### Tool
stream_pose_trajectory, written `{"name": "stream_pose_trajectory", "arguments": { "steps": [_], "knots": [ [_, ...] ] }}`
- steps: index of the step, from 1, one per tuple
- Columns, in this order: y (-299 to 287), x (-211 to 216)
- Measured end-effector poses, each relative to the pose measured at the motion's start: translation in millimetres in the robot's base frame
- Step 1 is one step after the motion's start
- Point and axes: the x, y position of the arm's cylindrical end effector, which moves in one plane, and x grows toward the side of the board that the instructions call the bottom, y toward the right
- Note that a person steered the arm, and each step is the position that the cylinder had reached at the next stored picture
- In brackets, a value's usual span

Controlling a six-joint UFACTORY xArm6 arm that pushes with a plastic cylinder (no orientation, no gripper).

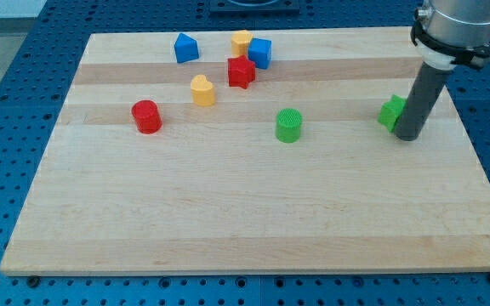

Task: Push the green star to the top right of the green circle

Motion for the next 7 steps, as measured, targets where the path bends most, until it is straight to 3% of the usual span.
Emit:
{"name": "stream_pose_trajectory", "arguments": {
  "steps": [3,5,7],
  "knots": [
    [75,-10],
    [56,-54],
    [39,-44]
  ]
}}
